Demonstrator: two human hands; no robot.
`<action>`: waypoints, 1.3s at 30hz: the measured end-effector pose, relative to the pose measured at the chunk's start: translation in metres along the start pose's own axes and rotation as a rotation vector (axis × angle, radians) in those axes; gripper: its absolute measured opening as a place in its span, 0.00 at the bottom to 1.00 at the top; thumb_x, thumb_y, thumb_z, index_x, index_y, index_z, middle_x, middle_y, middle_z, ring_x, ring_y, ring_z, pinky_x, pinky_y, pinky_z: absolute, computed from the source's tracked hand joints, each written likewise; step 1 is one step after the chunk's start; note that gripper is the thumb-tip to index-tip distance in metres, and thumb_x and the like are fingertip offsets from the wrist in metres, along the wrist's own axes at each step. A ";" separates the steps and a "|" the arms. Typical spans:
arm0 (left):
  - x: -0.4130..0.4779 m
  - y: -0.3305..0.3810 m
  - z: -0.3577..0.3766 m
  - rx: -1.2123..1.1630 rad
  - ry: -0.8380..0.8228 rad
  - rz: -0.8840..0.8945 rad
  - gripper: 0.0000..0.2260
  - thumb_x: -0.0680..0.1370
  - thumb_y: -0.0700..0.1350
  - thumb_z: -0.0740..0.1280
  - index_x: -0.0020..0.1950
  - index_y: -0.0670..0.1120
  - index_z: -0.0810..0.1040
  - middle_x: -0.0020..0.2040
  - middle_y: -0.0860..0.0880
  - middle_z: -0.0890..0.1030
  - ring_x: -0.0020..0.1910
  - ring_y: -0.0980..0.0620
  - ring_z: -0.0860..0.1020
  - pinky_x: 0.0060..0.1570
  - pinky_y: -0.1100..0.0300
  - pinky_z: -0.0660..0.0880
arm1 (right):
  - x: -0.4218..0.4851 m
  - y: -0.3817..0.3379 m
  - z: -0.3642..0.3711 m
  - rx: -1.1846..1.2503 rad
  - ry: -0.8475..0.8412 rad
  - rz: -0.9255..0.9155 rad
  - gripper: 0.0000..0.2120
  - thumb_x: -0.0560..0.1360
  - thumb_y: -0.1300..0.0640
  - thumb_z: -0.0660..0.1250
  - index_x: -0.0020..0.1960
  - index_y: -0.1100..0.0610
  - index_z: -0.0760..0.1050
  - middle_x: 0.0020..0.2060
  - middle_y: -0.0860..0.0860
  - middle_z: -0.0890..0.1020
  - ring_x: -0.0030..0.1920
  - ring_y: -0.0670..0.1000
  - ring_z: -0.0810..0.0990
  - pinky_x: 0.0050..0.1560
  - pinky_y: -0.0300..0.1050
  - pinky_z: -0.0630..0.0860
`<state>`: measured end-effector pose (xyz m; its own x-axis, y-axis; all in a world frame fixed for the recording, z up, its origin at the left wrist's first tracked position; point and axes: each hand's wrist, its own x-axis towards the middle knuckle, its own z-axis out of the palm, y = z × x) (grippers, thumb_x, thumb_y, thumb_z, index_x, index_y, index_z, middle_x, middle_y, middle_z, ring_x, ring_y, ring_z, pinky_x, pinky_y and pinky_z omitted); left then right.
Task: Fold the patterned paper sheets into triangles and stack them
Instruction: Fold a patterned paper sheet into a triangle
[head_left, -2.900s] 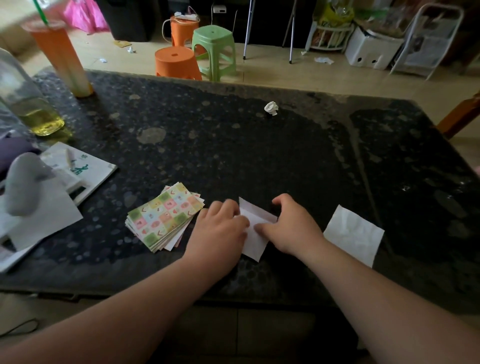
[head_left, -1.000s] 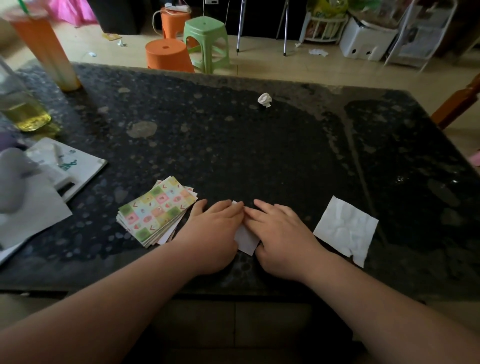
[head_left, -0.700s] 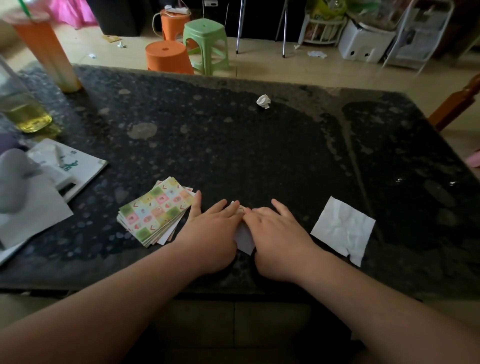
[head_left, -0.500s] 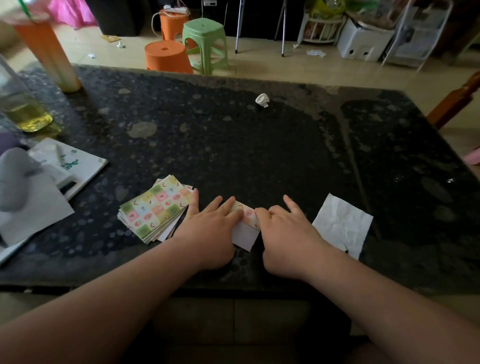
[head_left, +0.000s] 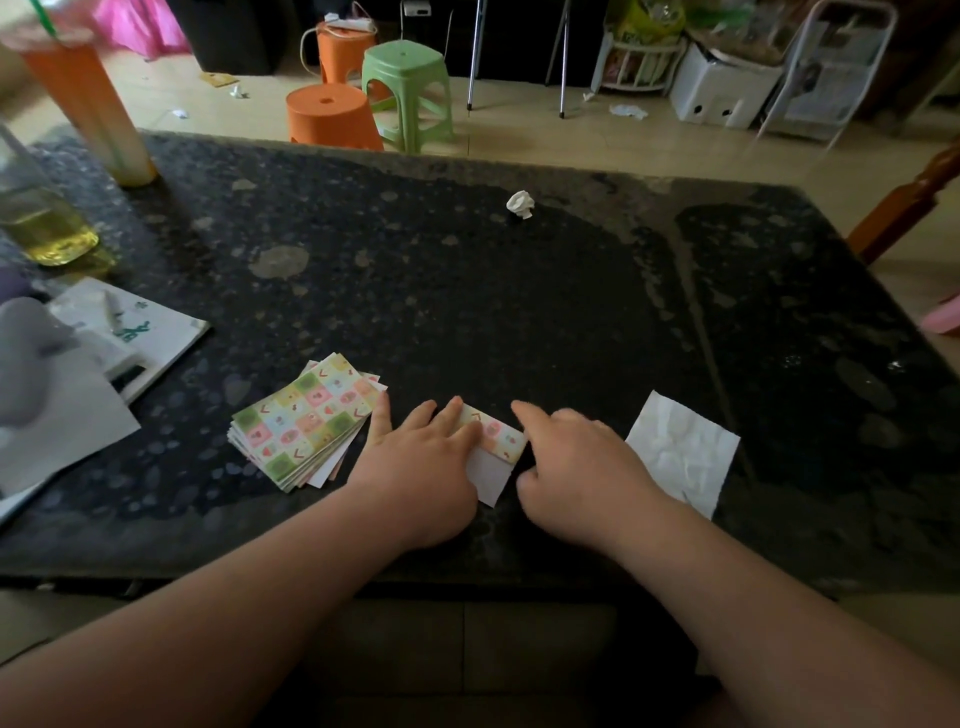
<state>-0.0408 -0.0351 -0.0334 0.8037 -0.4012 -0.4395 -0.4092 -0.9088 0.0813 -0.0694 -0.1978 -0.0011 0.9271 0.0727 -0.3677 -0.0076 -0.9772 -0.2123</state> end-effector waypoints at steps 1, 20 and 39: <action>0.001 -0.001 0.000 -0.024 0.003 0.002 0.30 0.82 0.55 0.56 0.83 0.56 0.50 0.84 0.51 0.45 0.82 0.48 0.44 0.76 0.34 0.35 | 0.006 0.001 0.000 0.104 0.052 0.034 0.31 0.80 0.51 0.65 0.81 0.47 0.59 0.65 0.51 0.75 0.61 0.51 0.77 0.62 0.51 0.79; 0.019 -0.034 -0.023 -1.137 0.248 -0.245 0.13 0.77 0.47 0.74 0.60 0.57 0.81 0.51 0.57 0.84 0.52 0.53 0.83 0.52 0.53 0.81 | 0.037 0.013 -0.032 0.690 -0.120 0.014 0.06 0.76 0.47 0.74 0.47 0.49 0.83 0.43 0.46 0.87 0.46 0.46 0.85 0.49 0.47 0.82; -0.014 -0.028 -0.055 -1.709 0.090 -0.067 0.10 0.78 0.31 0.68 0.57 0.40 0.78 0.39 0.40 0.83 0.29 0.50 0.79 0.27 0.60 0.77 | 0.021 0.040 -0.057 1.204 -0.121 -0.256 0.28 0.77 0.58 0.70 0.71 0.36 0.70 0.52 0.55 0.87 0.53 0.53 0.87 0.54 0.49 0.82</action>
<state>-0.0168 -0.0098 0.0196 0.8433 -0.3102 -0.4389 0.4674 0.0203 0.8838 -0.0291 -0.2466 0.0342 0.9127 0.3148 -0.2607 -0.2304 -0.1305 -0.9643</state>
